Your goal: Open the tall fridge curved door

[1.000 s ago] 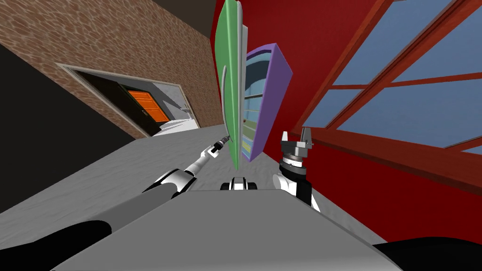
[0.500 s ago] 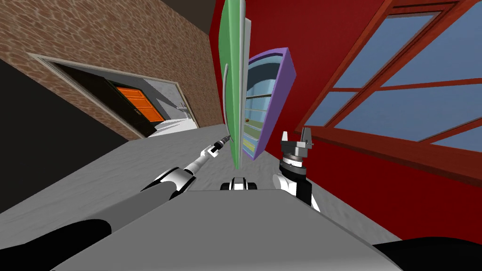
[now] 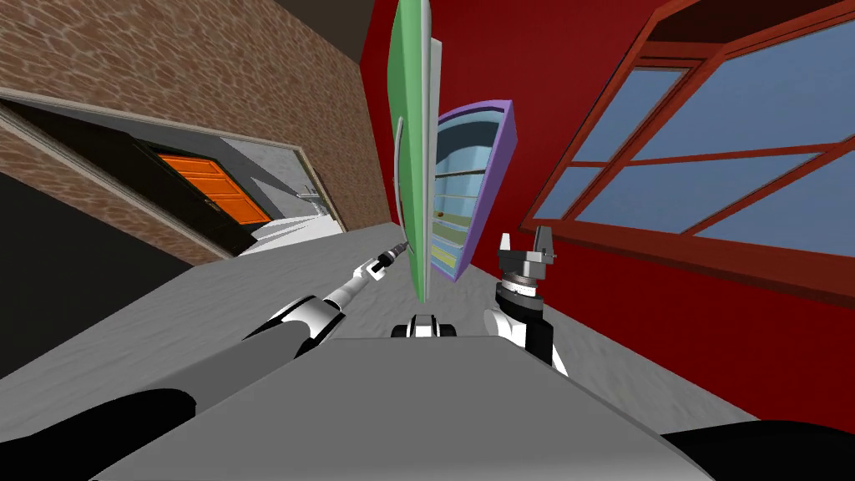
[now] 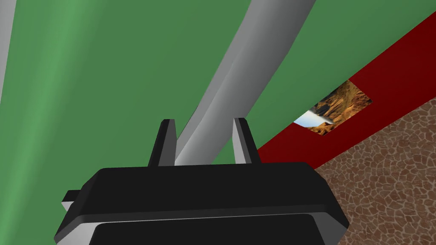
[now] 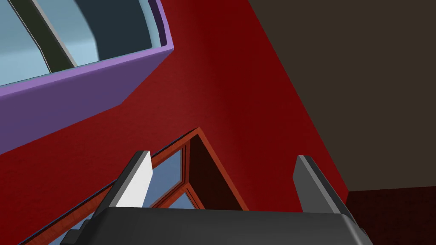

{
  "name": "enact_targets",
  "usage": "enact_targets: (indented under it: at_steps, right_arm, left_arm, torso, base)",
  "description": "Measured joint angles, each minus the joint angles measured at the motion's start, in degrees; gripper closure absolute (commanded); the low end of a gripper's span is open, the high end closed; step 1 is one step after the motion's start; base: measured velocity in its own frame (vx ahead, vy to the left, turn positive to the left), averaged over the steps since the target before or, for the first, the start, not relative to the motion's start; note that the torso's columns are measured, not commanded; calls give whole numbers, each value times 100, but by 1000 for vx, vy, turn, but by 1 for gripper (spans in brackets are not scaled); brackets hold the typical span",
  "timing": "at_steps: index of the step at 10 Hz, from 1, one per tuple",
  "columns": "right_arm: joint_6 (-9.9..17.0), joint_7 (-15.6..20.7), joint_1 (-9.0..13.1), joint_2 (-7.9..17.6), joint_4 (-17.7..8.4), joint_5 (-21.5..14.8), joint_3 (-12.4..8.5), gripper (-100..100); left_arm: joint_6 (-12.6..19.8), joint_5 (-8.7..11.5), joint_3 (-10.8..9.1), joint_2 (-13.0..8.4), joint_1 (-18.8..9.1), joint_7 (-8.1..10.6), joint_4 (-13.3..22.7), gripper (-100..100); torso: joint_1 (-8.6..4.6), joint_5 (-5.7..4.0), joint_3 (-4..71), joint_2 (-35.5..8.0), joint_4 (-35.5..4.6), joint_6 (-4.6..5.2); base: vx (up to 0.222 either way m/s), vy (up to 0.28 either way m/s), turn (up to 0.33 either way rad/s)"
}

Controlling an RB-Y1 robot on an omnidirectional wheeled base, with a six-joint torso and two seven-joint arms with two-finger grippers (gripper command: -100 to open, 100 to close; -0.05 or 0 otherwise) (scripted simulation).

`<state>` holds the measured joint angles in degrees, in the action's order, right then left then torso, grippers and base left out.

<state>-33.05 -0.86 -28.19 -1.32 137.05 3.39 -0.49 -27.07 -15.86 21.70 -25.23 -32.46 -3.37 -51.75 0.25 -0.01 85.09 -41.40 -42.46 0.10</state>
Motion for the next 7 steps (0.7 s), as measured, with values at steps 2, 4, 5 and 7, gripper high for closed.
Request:
enact_targets:
  at_steps: [2,4,5,7]
  right_arm:
    - [0,0,-1,0,0,0,0,0]
    - [0,0,0,0,0,0,0,0]
    - [0,0,-1,0,0,0,0,0]
    - [0,0,0,0,0,0,0,0]
  left_arm:
    - [-176,18,51,-114,-40,97,80,100]
    - [-391,35,137,-185,-130,194,289,100]
    - [-498,42,147,-208,-180,219,400,100]
    - [-669,71,198,-334,-255,330,501,100]
  torso:
    - [-27,-4,-7,-12,0,-2]
    - [-12,-2,2,2,-4,13]
    - [-39,-8,1,1,-1,5]
    - [-10,0,-25,-44,1,8]
  base:
    - [-33,366,-148]
    - [-50,381,-197]
    - [-62,334,-148]
    - [-74,394,-227]
